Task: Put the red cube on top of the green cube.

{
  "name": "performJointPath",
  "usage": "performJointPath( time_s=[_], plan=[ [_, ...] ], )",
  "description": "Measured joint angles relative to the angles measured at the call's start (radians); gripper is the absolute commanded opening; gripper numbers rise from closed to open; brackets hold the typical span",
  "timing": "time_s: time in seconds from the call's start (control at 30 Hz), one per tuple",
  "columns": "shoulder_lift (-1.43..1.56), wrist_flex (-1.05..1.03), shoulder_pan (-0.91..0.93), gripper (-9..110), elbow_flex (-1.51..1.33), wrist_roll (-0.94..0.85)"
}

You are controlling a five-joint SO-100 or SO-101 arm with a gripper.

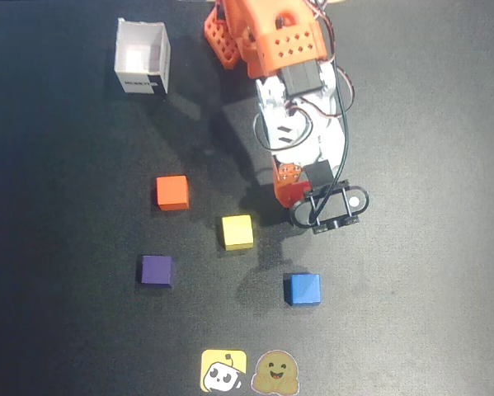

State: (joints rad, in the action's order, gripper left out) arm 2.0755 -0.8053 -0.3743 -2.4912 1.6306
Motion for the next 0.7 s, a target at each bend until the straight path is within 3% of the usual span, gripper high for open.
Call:
performJointPath(
  time_s=[0.33, 0.7],
  plan=[
    [0.014, 0.003, 0.0, 14, -0.006, 0.031],
    [0.015, 0.003, 0.0, 15, -0.009, 0.061]
  ],
)
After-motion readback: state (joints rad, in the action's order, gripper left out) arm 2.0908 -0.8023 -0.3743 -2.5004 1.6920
